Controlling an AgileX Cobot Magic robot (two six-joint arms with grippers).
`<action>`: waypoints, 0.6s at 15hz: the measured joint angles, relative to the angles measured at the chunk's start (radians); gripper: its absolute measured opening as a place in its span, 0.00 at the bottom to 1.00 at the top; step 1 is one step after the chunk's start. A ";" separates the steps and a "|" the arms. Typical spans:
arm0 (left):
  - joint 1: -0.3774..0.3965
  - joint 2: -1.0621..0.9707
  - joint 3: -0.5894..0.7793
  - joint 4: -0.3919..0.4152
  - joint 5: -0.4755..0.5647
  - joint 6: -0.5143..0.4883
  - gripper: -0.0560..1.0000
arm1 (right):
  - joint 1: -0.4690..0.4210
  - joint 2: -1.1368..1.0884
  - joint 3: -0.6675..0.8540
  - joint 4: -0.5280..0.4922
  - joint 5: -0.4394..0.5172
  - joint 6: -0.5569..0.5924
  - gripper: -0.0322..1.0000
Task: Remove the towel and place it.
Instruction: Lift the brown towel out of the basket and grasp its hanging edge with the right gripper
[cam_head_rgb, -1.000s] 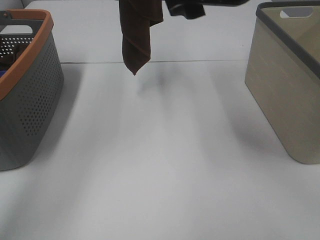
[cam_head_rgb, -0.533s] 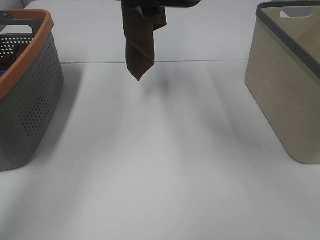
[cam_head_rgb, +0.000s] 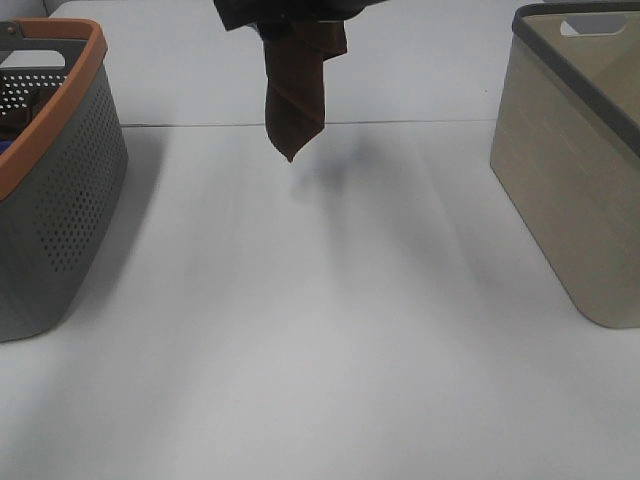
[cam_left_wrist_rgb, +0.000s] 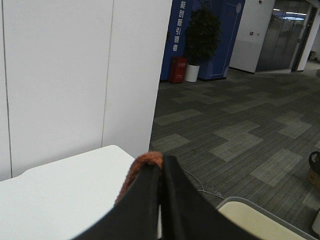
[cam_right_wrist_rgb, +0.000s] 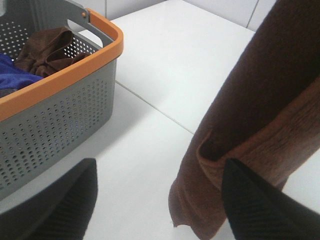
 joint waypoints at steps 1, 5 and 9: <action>-0.010 0.000 0.000 0.008 0.000 0.000 0.05 | 0.000 0.000 -0.035 -0.001 0.048 0.010 0.69; -0.019 0.000 0.000 0.018 -0.001 0.000 0.05 | 0.000 0.000 -0.092 -0.013 0.160 0.062 0.65; -0.019 0.000 0.000 0.018 -0.001 0.000 0.05 | -0.025 0.015 -0.094 -0.142 0.177 0.201 0.61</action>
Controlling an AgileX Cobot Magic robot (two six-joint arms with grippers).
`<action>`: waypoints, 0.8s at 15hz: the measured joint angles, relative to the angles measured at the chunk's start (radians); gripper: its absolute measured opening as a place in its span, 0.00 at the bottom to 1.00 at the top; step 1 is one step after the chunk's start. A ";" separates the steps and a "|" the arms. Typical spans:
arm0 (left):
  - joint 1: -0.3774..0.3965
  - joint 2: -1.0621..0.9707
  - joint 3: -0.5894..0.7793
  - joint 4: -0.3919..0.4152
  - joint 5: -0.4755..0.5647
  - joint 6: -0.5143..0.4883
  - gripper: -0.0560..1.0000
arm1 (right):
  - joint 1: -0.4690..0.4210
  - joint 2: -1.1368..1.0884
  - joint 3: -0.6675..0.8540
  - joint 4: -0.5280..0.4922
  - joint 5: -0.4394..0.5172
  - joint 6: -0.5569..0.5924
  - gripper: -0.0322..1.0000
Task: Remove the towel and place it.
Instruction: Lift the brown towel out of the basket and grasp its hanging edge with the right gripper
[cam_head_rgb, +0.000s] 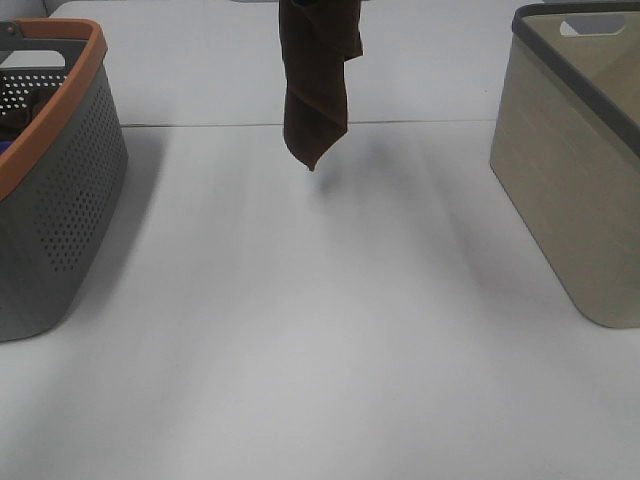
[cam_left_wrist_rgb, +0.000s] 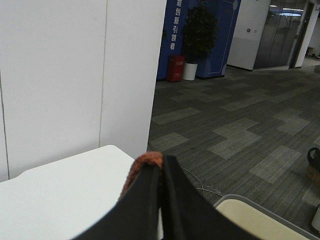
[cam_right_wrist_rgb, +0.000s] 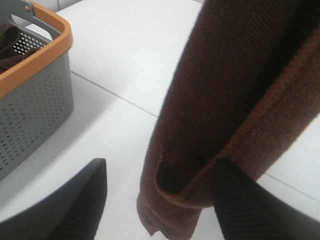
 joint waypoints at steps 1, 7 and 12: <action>0.000 0.000 0.000 0.000 0.000 0.000 0.05 | -0.014 0.006 0.000 -0.022 0.005 0.028 0.61; 0.000 0.000 0.000 0.000 0.000 0.000 0.05 | -0.045 0.007 0.000 -0.065 -0.018 0.052 0.51; 0.000 0.000 0.000 0.003 0.000 0.000 0.05 | -0.045 0.042 -0.003 -0.067 -0.029 0.053 0.50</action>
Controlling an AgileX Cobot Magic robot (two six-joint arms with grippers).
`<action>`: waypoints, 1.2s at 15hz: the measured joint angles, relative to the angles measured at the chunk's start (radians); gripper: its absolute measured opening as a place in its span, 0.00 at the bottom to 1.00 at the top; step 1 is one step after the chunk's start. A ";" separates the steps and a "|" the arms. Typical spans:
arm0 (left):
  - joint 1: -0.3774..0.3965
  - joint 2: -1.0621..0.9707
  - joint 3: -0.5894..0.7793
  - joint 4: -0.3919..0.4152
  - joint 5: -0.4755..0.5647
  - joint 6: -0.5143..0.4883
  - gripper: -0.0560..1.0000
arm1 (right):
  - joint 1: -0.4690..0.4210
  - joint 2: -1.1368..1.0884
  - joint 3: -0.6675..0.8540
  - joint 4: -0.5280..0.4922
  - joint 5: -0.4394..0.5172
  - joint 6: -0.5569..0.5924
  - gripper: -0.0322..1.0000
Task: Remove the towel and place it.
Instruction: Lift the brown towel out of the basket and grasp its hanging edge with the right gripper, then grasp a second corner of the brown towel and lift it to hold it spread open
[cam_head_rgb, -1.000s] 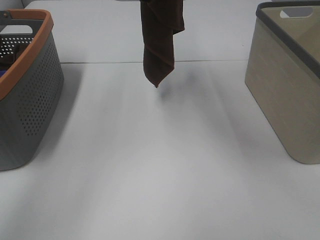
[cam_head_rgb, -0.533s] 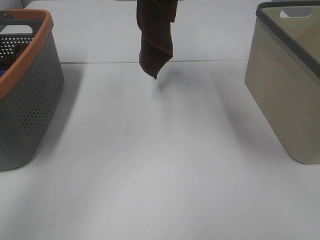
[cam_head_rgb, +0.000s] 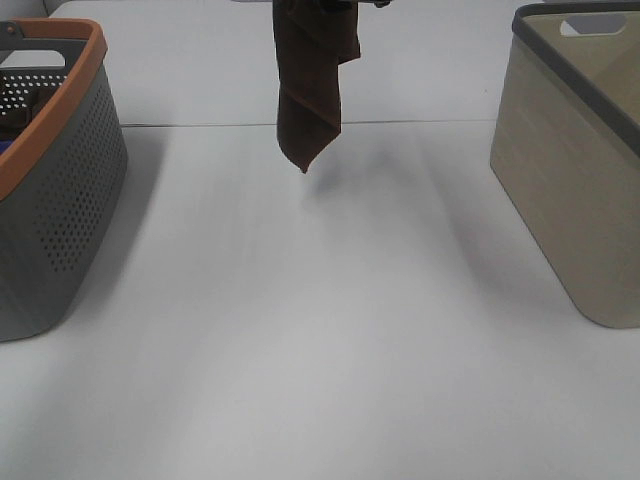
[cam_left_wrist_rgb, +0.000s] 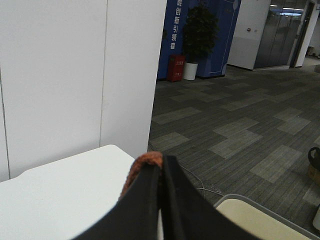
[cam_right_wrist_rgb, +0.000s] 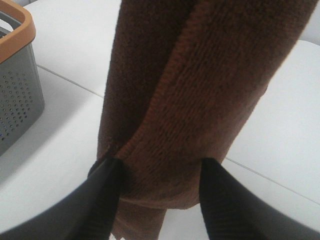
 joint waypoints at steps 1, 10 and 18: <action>0.000 0.000 0.000 0.003 0.000 0.000 0.05 | 0.000 -0.005 0.000 0.000 0.002 0.000 0.50; 0.000 0.000 0.000 0.004 0.000 0.000 0.05 | 0.001 -0.036 -0.008 0.103 -0.052 0.000 0.66; 0.000 0.000 0.000 -0.009 0.000 0.000 0.05 | 0.001 0.045 -0.009 0.075 0.049 0.001 0.65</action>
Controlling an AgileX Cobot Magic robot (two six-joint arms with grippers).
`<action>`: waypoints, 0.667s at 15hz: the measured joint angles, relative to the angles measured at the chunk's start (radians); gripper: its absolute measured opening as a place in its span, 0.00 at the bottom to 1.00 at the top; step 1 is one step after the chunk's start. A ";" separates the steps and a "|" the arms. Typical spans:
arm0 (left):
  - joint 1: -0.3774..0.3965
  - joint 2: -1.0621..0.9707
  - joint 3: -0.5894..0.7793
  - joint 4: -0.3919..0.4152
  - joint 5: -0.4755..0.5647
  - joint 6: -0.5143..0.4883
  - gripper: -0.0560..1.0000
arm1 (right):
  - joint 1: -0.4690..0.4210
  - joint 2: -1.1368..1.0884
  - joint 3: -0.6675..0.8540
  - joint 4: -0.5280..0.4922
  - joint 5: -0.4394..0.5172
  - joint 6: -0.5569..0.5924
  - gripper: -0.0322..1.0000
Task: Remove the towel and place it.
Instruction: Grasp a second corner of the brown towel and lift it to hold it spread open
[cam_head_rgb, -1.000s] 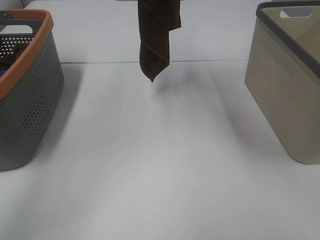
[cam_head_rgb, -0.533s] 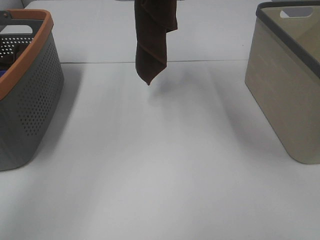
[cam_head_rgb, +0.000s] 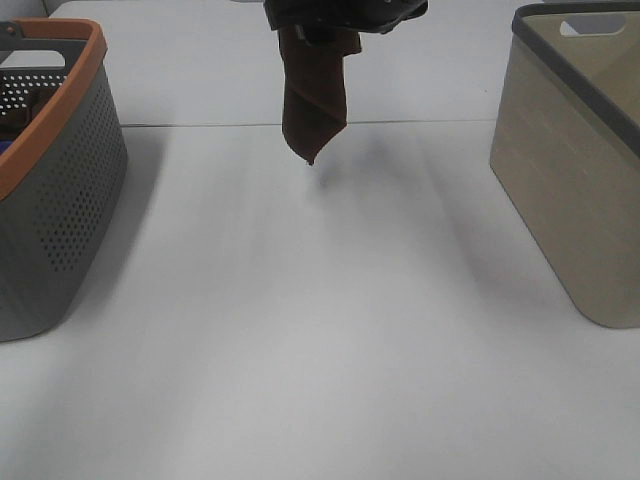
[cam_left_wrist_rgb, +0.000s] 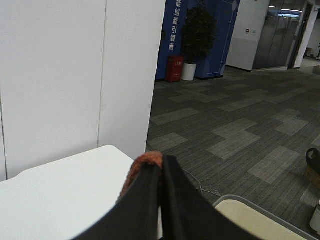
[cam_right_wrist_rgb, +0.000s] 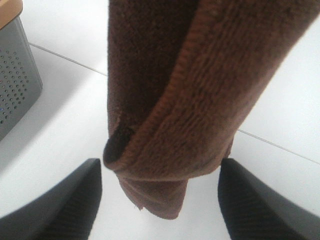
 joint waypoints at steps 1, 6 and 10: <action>0.000 0.000 0.000 0.000 0.000 0.000 0.05 | 0.000 0.000 0.000 -0.018 0.018 0.002 0.64; 0.000 0.000 0.000 0.000 0.000 0.000 0.05 | 0.000 0.000 0.000 -0.064 0.046 0.026 0.47; 0.000 0.000 0.000 0.013 -0.001 0.000 0.05 | 0.000 -0.025 0.000 0.005 0.116 0.026 0.56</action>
